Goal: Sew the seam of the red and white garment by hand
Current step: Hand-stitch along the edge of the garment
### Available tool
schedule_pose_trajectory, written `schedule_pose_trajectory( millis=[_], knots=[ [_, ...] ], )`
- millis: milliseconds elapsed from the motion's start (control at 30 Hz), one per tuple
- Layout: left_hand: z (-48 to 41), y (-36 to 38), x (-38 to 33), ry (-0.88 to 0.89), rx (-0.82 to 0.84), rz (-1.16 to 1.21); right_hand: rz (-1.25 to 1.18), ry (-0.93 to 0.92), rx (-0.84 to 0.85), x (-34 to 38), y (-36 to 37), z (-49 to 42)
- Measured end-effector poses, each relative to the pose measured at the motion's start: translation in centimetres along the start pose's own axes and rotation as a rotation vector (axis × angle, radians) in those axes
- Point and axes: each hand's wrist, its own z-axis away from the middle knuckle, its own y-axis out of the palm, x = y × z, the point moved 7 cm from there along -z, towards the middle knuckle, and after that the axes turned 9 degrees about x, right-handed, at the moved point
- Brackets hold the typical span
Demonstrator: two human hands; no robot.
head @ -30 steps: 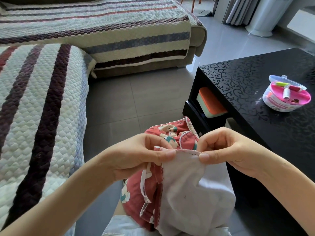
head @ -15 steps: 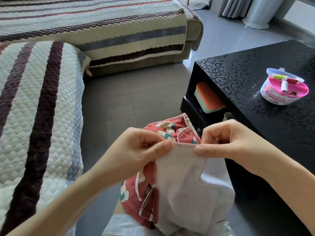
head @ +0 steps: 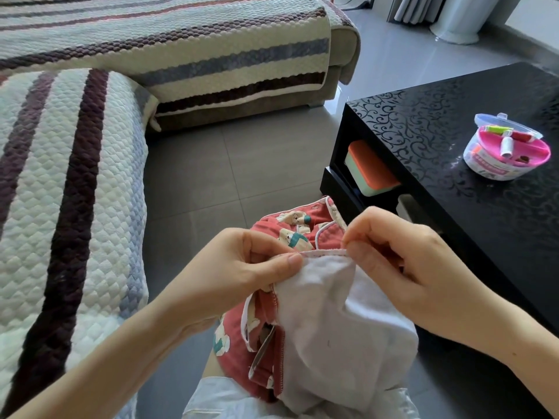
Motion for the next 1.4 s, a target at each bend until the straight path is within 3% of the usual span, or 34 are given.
schedule_pose_trajectory(
  millis=[167, 733, 967, 1267, 1400],
  knots=[
    [0.2, -0.2, -0.2, 0.005, -0.029, 0.006, 0.190, -0.052, -0.042, 1.2, 0.0, 0.2],
    [0.3, -0.1, -0.3, 0.012, -0.007, -0.035, 0.308, -0.039, -0.029, 1.6, 0.4, -0.2],
    [0.0, 0.0, -0.6, 0.062, -0.015, -0.182, 0.477, -0.050, -0.004, 2.3, 1.3, -0.9],
    [-0.1, 0.5, -0.5, 0.060, 0.004, -0.194, 0.481, -0.031, 0.022, 2.0, 2.2, -1.3],
    [0.0, 0.4, 0.0, -0.024, 0.064, -0.109, 0.297, 0.021, 0.050, 0.9, 1.7, -1.0]
  ],
)
